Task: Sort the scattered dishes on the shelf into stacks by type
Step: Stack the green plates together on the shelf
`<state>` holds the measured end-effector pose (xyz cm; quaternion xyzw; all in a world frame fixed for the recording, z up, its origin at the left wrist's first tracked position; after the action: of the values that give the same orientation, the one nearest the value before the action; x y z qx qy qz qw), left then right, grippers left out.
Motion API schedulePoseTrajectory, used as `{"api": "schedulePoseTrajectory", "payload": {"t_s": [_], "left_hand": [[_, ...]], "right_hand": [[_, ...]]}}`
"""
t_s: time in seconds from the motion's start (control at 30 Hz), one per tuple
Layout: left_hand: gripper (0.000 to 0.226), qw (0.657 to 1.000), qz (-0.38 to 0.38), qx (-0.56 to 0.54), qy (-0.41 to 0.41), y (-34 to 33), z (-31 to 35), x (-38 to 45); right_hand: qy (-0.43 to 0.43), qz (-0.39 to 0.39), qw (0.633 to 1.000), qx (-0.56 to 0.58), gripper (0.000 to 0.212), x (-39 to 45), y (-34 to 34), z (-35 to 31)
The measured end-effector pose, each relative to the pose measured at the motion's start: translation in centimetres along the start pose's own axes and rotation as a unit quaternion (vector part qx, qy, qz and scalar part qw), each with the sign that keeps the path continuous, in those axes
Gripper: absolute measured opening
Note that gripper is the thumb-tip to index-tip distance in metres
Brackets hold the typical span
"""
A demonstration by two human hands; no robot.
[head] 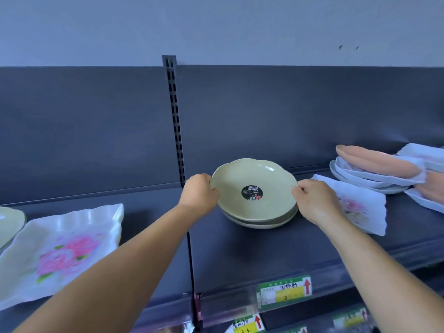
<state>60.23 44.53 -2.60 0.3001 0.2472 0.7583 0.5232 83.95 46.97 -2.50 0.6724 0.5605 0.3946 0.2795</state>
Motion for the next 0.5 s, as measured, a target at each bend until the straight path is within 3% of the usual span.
{"api": "schedulePoseTrajectory", "payload": {"t_s": [0.3,0.5], "left_hand": [[0.015,0.999,-0.03,-0.019,0.037,-2.2,-1.0,0.9],[0.019,0.996,-0.021,-0.048,0.065,-2.9,-1.4,0.6]], "right_hand": [[-0.006,-0.04,0.996,-0.079,0.034,1.0,-2.0,2.2],[0.0,-0.045,0.997,-0.067,0.033,1.1,-2.9,2.7]]}}
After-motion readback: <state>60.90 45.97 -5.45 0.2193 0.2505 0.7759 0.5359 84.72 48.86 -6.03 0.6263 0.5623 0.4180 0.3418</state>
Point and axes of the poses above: each hand's wrist, its own x-axis towards the middle knuckle, its own y-axis out of the back of the hand, z = x × y, the point moved 1 cm from there along x, towards the middle knuckle, and after that the axes turned 5 degrees about -x, right-handed, at the moved point
